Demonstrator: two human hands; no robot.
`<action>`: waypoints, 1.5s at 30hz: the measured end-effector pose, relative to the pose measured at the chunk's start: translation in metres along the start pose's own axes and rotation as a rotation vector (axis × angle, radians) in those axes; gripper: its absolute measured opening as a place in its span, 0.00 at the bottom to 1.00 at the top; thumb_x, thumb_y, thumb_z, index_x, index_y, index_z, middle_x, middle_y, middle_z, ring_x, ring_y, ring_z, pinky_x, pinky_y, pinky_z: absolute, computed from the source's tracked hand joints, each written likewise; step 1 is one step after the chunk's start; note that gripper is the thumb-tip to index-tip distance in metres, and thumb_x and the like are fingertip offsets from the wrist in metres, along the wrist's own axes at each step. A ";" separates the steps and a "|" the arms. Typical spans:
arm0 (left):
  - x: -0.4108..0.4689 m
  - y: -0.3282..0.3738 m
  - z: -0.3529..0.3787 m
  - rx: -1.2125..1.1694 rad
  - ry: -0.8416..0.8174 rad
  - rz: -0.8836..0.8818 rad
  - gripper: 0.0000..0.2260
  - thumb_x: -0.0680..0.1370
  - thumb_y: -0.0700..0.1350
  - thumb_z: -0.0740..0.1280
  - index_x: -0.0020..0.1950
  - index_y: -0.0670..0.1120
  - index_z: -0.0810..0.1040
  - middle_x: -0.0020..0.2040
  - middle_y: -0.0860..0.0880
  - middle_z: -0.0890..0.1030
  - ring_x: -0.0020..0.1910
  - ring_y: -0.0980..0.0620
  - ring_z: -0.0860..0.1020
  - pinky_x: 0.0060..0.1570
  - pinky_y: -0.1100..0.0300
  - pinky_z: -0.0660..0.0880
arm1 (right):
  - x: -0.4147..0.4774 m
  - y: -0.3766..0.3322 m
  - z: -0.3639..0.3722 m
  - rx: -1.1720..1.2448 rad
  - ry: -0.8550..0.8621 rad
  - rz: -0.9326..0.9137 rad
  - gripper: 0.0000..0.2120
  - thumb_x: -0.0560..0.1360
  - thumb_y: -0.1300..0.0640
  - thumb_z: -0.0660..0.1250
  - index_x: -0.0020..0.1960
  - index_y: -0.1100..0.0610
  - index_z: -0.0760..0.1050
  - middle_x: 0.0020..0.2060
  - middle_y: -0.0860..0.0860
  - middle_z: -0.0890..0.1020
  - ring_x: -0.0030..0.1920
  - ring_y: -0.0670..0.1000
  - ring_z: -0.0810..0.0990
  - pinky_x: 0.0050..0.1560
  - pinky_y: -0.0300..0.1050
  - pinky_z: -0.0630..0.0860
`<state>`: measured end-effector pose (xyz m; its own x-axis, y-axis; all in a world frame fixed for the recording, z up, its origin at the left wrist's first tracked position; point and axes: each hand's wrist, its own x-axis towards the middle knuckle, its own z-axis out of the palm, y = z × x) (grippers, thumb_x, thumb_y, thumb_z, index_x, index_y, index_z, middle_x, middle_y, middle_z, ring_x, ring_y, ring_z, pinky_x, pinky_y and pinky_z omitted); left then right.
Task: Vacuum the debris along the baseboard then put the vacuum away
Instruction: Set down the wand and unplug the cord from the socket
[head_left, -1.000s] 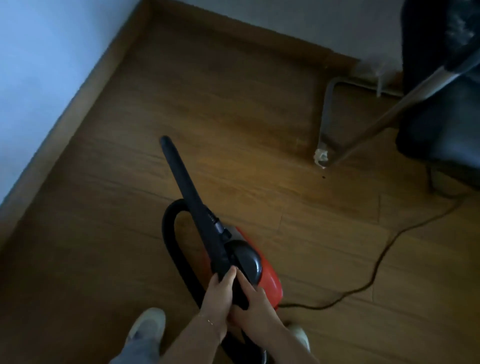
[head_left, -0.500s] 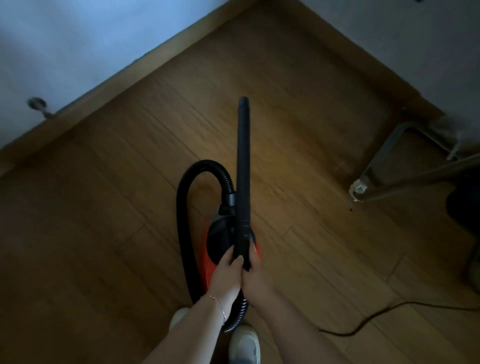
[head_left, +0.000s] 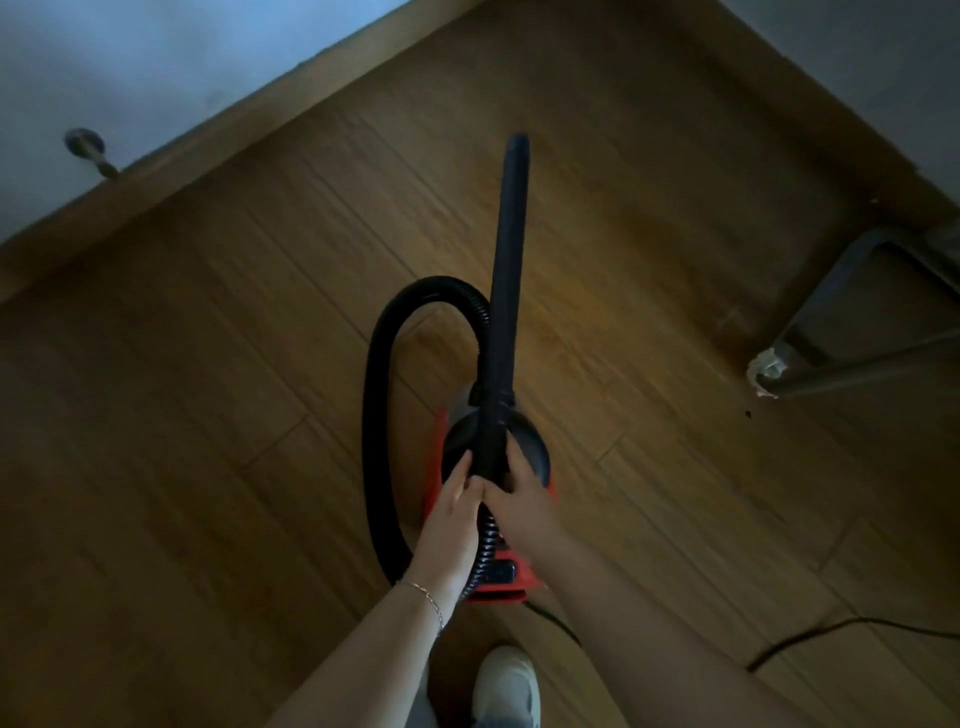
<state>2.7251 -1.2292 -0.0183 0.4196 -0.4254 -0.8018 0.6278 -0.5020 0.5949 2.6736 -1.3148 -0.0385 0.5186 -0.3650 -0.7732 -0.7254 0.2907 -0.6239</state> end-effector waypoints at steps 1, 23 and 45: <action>0.008 0.001 -0.007 0.024 0.008 0.017 0.19 0.81 0.53 0.55 0.73 0.60 0.62 0.69 0.57 0.68 0.69 0.54 0.67 0.69 0.53 0.63 | 0.006 -0.005 0.005 0.001 0.013 0.000 0.30 0.78 0.56 0.63 0.75 0.38 0.55 0.59 0.44 0.76 0.50 0.41 0.77 0.49 0.37 0.75; 0.064 0.014 -0.051 1.140 0.160 0.193 0.23 0.81 0.50 0.55 0.76 0.57 0.56 0.78 0.52 0.54 0.77 0.49 0.51 0.74 0.44 0.53 | 0.041 -0.034 0.039 -0.166 0.087 0.177 0.31 0.78 0.58 0.58 0.78 0.44 0.50 0.52 0.54 0.81 0.32 0.45 0.74 0.30 0.38 0.70; 0.054 0.004 -0.066 1.090 0.199 0.234 0.26 0.79 0.45 0.58 0.77 0.51 0.55 0.77 0.50 0.57 0.77 0.48 0.53 0.74 0.49 0.57 | 0.001 -0.004 0.034 -0.479 0.262 -0.113 0.17 0.80 0.56 0.56 0.68 0.49 0.69 0.63 0.47 0.75 0.39 0.41 0.75 0.30 0.31 0.66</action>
<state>2.7932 -1.2043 -0.0628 0.6097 -0.5165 -0.6013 -0.3448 -0.8559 0.3855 2.6921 -1.2861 -0.0404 0.5197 -0.5958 -0.6123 -0.8281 -0.1749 -0.5327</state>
